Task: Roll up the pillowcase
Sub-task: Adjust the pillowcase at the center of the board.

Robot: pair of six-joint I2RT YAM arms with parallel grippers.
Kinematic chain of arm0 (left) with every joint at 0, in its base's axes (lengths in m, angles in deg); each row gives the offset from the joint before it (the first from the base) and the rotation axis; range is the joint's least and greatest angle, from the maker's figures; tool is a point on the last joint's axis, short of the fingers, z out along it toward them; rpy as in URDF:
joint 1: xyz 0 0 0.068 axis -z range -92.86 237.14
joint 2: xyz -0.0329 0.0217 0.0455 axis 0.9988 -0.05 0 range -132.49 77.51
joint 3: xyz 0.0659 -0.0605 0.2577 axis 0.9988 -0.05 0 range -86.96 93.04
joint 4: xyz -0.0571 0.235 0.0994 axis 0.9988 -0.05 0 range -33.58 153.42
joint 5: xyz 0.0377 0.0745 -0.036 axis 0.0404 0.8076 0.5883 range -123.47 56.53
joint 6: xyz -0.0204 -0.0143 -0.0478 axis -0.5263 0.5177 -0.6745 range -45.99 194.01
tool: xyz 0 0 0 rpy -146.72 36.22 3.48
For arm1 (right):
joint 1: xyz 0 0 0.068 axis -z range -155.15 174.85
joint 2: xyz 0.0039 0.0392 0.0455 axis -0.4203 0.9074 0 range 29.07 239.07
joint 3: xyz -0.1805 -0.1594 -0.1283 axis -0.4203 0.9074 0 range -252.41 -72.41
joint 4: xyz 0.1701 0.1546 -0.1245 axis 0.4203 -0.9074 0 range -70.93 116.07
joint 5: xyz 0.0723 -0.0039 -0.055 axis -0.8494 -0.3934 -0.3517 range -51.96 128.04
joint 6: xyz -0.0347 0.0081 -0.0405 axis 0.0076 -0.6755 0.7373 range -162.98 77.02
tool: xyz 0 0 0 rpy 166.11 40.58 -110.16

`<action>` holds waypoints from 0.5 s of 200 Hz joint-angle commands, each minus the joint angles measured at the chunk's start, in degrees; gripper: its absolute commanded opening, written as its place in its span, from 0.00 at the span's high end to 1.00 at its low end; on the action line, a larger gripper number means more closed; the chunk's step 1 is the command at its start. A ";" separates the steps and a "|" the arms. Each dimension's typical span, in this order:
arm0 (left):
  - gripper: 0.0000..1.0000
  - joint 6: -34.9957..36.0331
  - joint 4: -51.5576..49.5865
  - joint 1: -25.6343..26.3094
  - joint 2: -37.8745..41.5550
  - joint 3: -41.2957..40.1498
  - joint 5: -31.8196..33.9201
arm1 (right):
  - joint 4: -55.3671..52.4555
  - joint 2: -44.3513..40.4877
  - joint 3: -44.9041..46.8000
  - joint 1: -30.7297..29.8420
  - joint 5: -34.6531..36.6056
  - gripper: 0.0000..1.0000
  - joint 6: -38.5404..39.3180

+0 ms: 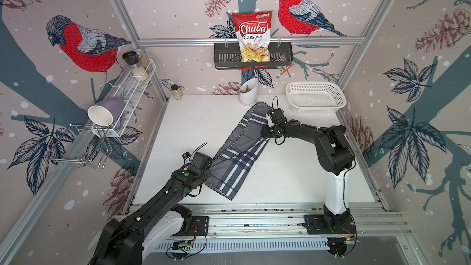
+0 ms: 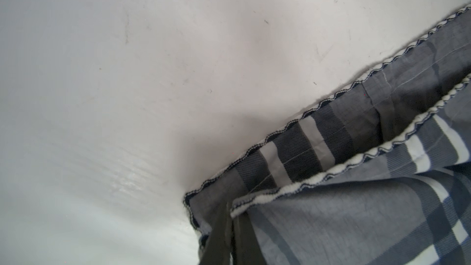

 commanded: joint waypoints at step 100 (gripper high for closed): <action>1.00 14.53 8.31 7.61 -10.26 14.24 -7.15 | -5.63 -19.62 8.86 -3.99 0.93 0.72 -2.93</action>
